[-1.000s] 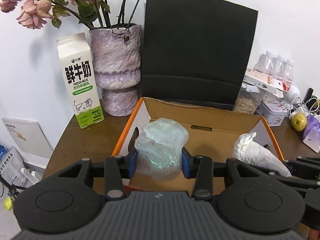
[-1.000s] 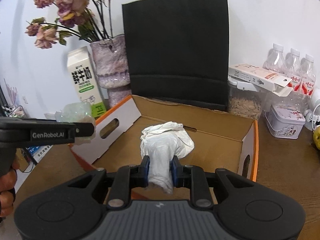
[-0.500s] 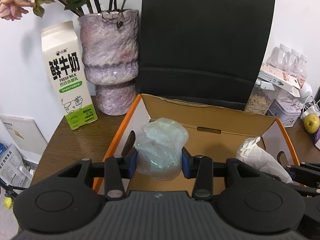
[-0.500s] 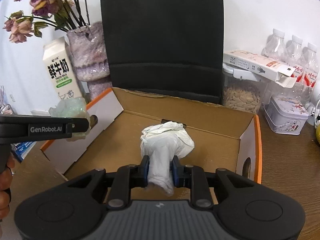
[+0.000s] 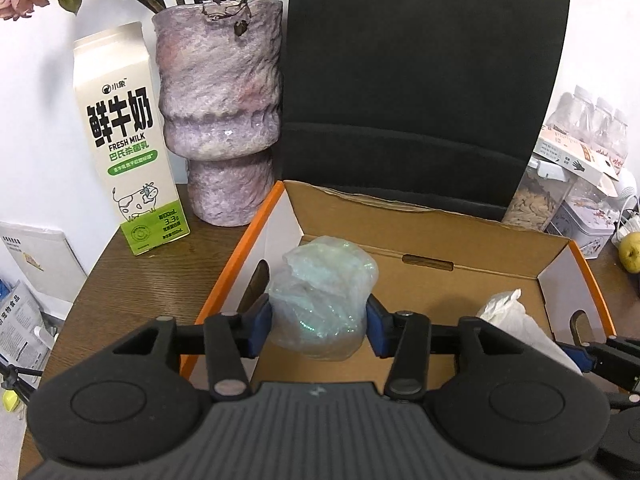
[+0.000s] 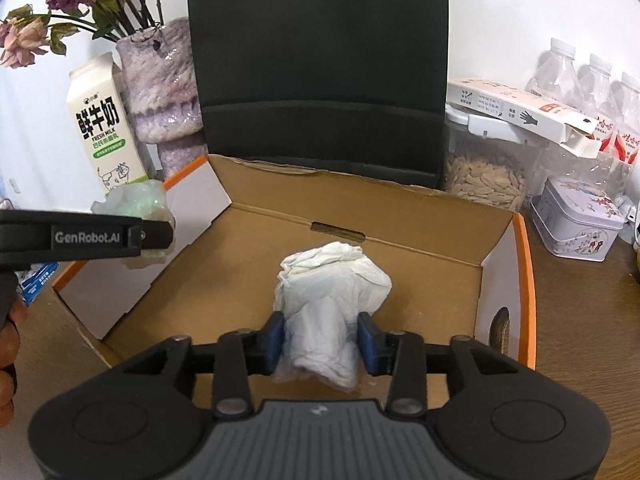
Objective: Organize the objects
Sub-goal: 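Open both grippers to drop the clear bag and tissue into the box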
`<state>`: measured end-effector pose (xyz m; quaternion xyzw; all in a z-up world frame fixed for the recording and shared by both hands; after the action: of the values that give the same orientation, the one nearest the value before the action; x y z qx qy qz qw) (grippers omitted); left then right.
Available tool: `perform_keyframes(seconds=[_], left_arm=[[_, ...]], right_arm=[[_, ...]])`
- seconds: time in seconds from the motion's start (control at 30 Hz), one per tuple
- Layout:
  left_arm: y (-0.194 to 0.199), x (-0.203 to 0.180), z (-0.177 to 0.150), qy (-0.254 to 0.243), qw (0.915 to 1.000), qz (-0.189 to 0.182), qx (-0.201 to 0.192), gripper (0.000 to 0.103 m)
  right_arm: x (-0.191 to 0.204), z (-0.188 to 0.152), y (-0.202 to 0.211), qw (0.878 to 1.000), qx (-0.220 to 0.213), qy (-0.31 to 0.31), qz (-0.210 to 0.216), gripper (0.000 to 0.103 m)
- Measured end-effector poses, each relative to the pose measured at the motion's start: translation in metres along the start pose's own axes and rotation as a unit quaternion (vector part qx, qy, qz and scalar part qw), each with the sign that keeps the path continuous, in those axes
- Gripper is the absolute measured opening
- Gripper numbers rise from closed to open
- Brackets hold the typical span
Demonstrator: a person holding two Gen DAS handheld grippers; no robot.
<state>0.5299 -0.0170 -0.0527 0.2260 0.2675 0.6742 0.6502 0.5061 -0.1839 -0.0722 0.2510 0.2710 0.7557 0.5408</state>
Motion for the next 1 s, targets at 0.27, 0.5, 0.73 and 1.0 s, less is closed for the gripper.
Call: perform_keyframes(seconds=[0.27, 0.5, 0.73, 1.0], left_arm=[[0.004, 0.003, 0.002, 0.008, 0.9999, -0.004, -0.012, 0.097], [0.006, 0.004, 0.0, 0.014, 0.9998, -0.006, -0.012, 0.103], [0.012, 0.005, 0.0, 0.014, 0.9998, -0.007, -0.015, 0.103], [0.028, 0.004, 0.003, 0.012, 0.9996, -0.008, -0.023, 0.103]], right_arm=[[-0.003, -0.001, 0.003, 1.0, -0.009, -0.002, -0.003, 0.082], [-0.001, -0.002, 0.006, 1.0, -0.009, -0.004, 0.002, 0.103], [-0.002, -0.001, 0.011, 1.0, -0.014, -0.007, 0.001, 0.103], [0.001, 0.001, 0.025, 1.0, -0.022, -0.005, 0.0, 0.103]])
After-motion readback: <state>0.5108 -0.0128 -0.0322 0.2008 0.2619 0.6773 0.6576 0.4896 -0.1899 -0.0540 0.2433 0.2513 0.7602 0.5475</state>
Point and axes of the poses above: each gripper's, at about its wrist camera, not at the fingertips, and y roughly against the way its jaws point, x to its left, z to its top, the point moved 6 cm from there along -y, roughly the way its jaws point, and after that the axes turned 1 degree about -x, right-handed, at the moved point
